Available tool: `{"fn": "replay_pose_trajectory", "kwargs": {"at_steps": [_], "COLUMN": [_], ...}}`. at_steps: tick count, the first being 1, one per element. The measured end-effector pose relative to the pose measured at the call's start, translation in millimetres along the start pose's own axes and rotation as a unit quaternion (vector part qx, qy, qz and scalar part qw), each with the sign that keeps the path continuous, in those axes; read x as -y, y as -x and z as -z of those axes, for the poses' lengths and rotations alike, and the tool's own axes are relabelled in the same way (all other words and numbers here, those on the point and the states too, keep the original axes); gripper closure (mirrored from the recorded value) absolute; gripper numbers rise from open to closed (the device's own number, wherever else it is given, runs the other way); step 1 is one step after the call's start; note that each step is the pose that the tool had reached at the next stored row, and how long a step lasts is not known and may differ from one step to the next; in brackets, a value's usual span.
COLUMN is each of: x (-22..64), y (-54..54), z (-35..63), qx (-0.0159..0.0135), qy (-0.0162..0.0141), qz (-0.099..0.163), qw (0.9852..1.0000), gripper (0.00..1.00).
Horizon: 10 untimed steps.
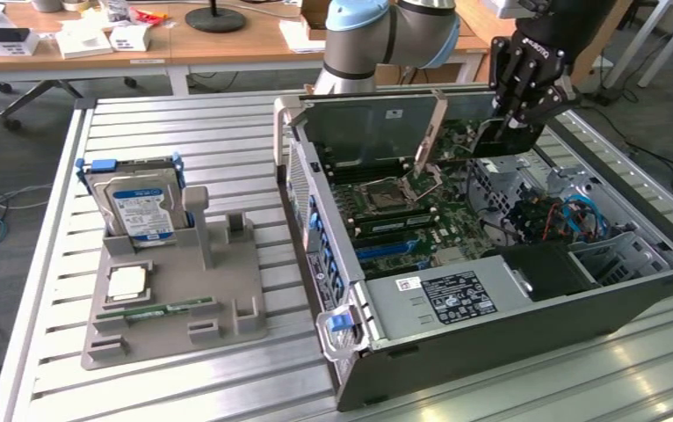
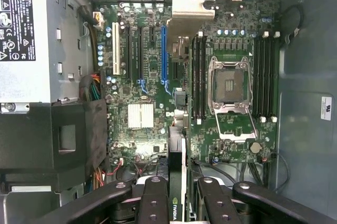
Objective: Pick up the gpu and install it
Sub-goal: 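Insert the gpu into the slot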
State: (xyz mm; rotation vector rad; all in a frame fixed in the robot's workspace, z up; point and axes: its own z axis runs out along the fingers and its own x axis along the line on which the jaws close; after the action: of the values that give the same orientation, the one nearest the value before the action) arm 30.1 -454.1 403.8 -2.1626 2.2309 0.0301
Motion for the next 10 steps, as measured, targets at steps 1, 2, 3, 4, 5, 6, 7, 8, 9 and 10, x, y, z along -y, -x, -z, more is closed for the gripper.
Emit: {"fn": "replay_pose_trajectory", "kwargs": {"at_steps": [1,2,3,4,5,6,7,8,9,10], "x": [0.0,0.0,-0.2,-2.7,-2.8,-2.9,-2.9,-2.9,-3.1,-3.3], "y": [0.0,0.0,0.0,-0.1,-0.1,-0.1,-0.1,-0.1,-0.1,-0.1], "z": [0.0,0.0,-0.1,-0.3,-0.3,-0.3,-0.3,-0.3,-0.3,-0.3], "qx": [0.0,0.0,0.0001,0.0001,0.0001,0.0001,0.0001,0.0001,0.0001,0.0001], "qy": [0.0,0.0,0.0,-0.0002,-0.0001,-0.0002,-0.0002,-0.0002,-0.0002,-0.0002], "qz": [0.0,0.0,0.0,0.0,0.0,0.0,0.0,0.0,0.0,0.0], "qw": [1.0,1.0,1.0,1.0,1.0,1.0,1.0,1.0,1.0,1.0], "gripper": [0.74,0.74,0.74,0.74,0.74,0.74,0.74,0.74,0.74,0.74]}}
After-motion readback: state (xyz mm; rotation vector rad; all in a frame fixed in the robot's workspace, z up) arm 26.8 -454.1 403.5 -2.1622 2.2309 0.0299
